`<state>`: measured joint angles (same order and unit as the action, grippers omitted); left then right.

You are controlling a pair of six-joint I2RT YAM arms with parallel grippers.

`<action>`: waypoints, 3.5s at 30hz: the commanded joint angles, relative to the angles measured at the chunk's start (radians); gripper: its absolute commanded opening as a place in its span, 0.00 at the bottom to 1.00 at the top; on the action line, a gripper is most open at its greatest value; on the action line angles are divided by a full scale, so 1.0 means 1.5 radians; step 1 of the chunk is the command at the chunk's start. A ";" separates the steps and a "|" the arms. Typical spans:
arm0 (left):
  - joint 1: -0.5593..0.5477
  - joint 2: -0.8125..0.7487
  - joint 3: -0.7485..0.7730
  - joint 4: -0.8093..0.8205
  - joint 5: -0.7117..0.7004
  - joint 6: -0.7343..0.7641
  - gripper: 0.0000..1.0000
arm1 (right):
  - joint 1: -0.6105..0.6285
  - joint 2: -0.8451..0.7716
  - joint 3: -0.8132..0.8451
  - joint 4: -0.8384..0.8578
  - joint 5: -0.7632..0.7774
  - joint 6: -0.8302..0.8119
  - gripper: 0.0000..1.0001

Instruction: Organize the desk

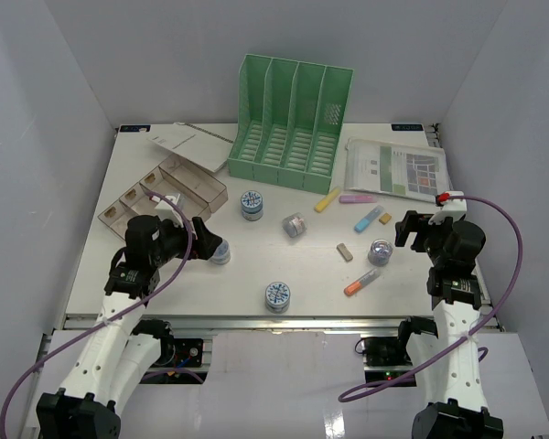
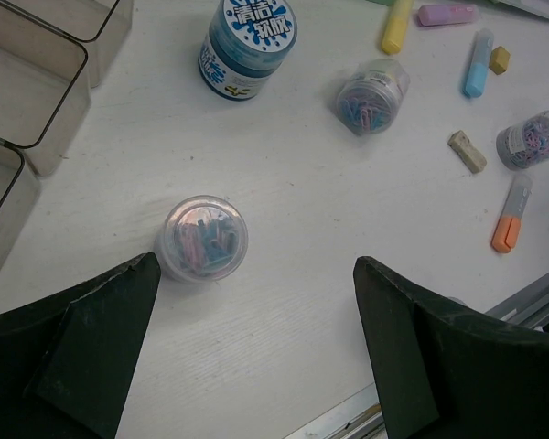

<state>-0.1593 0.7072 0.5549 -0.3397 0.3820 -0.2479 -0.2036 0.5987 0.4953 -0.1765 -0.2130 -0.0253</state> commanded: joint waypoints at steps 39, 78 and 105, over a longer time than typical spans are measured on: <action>-0.216 0.438 0.180 -0.109 -0.391 -0.212 0.94 | -0.004 -0.082 0.017 -0.133 -0.465 -0.329 0.90; 0.244 0.312 0.312 -0.135 -0.452 -0.158 0.13 | 0.000 -0.119 0.027 -0.158 -0.478 -0.332 0.90; 0.299 0.534 0.373 -0.088 -0.463 -0.170 0.96 | 0.008 -0.121 0.027 -0.166 -0.474 -0.340 0.90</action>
<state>0.2878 1.5486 1.0950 -0.5036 -0.3471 -0.5131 -0.1959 0.4122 0.4953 -0.4176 -0.9119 -0.5227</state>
